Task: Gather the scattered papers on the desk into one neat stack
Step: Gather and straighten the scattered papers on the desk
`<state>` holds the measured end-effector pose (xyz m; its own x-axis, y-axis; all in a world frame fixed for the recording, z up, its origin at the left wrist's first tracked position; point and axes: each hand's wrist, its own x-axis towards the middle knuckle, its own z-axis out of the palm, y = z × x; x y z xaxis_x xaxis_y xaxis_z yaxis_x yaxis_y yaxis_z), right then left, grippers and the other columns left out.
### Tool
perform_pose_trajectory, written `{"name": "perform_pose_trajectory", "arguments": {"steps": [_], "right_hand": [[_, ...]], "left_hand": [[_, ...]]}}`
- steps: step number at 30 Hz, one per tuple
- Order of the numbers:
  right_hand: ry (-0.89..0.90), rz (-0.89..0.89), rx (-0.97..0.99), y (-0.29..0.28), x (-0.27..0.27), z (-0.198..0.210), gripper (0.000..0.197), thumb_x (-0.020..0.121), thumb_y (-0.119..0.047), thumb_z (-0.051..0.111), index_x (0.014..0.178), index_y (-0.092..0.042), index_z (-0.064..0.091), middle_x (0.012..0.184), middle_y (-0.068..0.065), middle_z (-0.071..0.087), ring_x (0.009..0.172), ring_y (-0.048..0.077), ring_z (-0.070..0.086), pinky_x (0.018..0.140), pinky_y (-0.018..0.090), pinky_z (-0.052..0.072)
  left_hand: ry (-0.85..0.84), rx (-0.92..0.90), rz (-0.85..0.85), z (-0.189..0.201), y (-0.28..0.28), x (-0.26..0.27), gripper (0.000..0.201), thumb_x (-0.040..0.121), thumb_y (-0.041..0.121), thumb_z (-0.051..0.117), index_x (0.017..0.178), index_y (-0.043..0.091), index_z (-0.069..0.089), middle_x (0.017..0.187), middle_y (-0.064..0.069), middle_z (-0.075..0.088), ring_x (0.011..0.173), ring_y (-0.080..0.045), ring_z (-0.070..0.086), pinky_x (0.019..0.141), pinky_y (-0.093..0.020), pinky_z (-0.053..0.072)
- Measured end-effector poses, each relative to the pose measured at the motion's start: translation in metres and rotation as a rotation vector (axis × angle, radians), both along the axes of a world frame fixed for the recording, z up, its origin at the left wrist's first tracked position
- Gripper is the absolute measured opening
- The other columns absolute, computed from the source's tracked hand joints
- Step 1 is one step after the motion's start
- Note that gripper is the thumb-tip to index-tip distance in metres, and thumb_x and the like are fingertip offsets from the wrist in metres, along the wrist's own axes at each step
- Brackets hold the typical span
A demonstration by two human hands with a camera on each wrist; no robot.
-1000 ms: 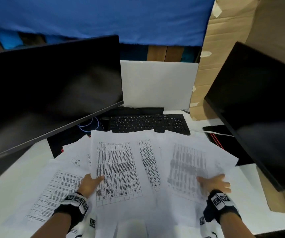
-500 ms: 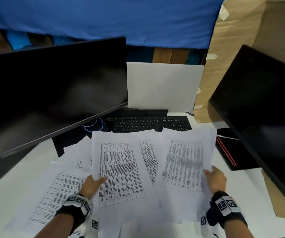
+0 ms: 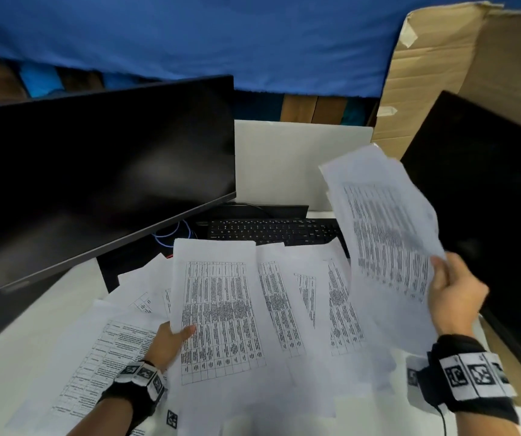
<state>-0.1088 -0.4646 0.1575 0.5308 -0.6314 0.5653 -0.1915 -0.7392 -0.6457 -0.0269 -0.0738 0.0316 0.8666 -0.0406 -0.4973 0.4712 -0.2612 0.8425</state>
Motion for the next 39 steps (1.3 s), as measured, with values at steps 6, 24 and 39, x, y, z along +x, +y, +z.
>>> {"name": "perform_pose_trajectory", "arguments": {"steps": [6, 24, 39], "right_hand": [[-0.276, 0.256, 0.4, 0.032, 0.023, 0.05, 0.035, 0.087, -0.002, 0.054, 0.061, -0.024, 0.044, 0.049, -0.02, 0.056, 0.047, -0.014, 0.045, 0.055, 0.004, 0.037], [0.435, 0.598, 0.849, 0.127, 0.067, -0.073, 0.035, 0.086, -0.001, 0.056, 0.121, -0.004, 0.055, 0.12, 0.014, 0.062, 0.099, 0.022, 0.06, 0.086, 0.027, 0.048], [0.123, 0.764, 0.81, 0.119, 0.082, -0.01, 0.027, 0.073, 0.001, 0.071, 0.088, -0.021, 0.064, 0.085, -0.012, 0.066, 0.068, -0.013, 0.064, 0.073, 0.011, 0.052]], "left_hand": [[-0.042, -0.064, 0.007, 0.038, -0.01, 0.009, 0.055, 0.09, 0.013, 0.05, 0.135, -0.009, 0.028, 0.142, -0.023, 0.038, 0.132, -0.035, 0.037, 0.109, -0.04, 0.027], [-0.369, -0.281, -0.196, 0.056, -0.025, 0.046, 0.022, 0.085, 0.022, 0.057, 0.107, 0.021, 0.06, 0.091, 0.014, 0.075, 0.102, -0.026, 0.064, 0.075, -0.02, 0.055], [-0.58, -0.29, -0.242, 0.12, -0.042, 0.057, 0.037, 0.077, 0.013, 0.067, 0.099, 0.039, 0.053, 0.092, 0.02, 0.069, 0.085, 0.018, 0.06, 0.079, -0.011, 0.049]]}}
